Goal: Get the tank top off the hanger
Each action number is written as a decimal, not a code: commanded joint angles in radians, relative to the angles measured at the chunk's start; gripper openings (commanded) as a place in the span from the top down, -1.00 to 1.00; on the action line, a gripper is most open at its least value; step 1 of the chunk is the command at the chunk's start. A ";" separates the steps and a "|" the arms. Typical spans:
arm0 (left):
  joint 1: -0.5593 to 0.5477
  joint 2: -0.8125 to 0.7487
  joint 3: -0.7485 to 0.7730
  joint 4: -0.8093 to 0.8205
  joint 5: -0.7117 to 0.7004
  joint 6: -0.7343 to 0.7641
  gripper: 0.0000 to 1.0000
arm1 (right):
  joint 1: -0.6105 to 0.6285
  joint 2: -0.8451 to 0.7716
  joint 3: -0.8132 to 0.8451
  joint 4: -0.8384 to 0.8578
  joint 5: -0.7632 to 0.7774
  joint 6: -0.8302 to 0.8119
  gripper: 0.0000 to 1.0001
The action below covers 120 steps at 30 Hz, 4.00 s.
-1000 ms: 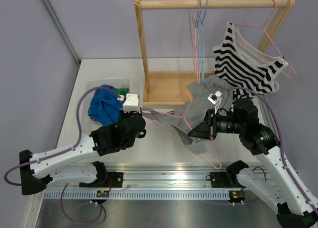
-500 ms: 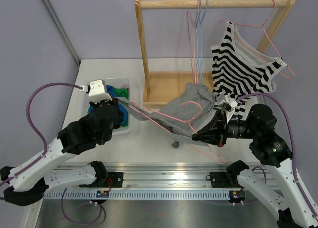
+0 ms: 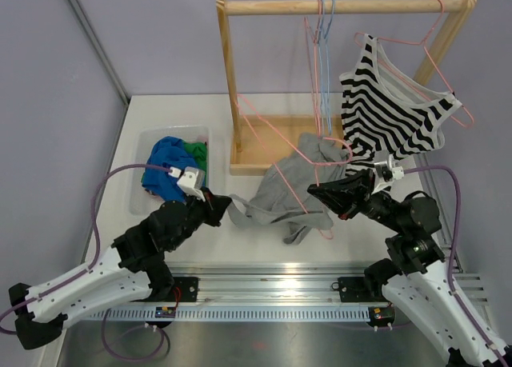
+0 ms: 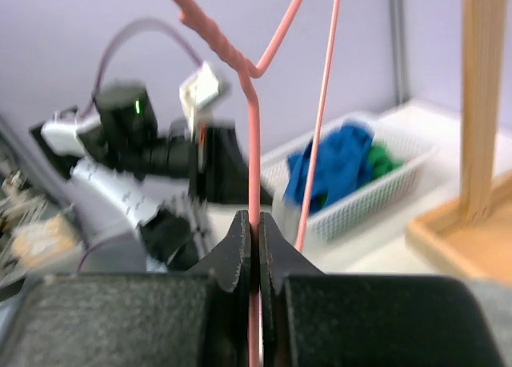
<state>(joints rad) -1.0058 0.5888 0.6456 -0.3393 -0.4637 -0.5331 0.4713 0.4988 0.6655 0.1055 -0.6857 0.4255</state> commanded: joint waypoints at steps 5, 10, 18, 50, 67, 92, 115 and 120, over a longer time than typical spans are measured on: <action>-0.074 0.140 -0.098 0.396 0.513 0.088 1.00 | 0.007 0.104 -0.201 1.043 0.279 0.215 1.00; -0.135 0.223 -0.081 0.284 0.274 0.058 1.00 | 0.007 0.144 -0.020 0.533 0.313 0.151 1.00; -0.152 0.183 0.017 0.005 0.067 0.047 0.45 | 0.009 0.257 0.374 -0.156 0.503 -0.085 1.00; -0.162 0.189 0.195 -0.268 -0.076 0.030 -0.98 | 0.053 1.132 1.559 -0.842 0.890 -0.143 1.00; -0.174 0.229 0.184 -0.225 -0.035 0.025 -0.98 | 0.050 1.190 1.609 -0.876 0.956 -0.149 0.92; -0.191 0.886 0.462 0.026 -0.064 0.047 -0.98 | 0.052 0.516 1.168 -0.833 0.520 -0.180 -0.99; -0.126 1.484 0.704 -0.037 0.089 -0.047 0.48 | 0.050 0.185 0.956 -0.945 0.514 -0.200 -0.99; -0.123 1.332 0.648 -0.084 0.007 -0.064 1.00 | 0.050 0.176 0.953 -0.940 0.525 -0.215 -0.99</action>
<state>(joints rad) -1.1374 2.0121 1.3354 -0.3466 -0.4152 -0.5739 0.5171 0.6842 1.6176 -0.8593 -0.1589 0.2337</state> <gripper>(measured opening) 0.026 0.993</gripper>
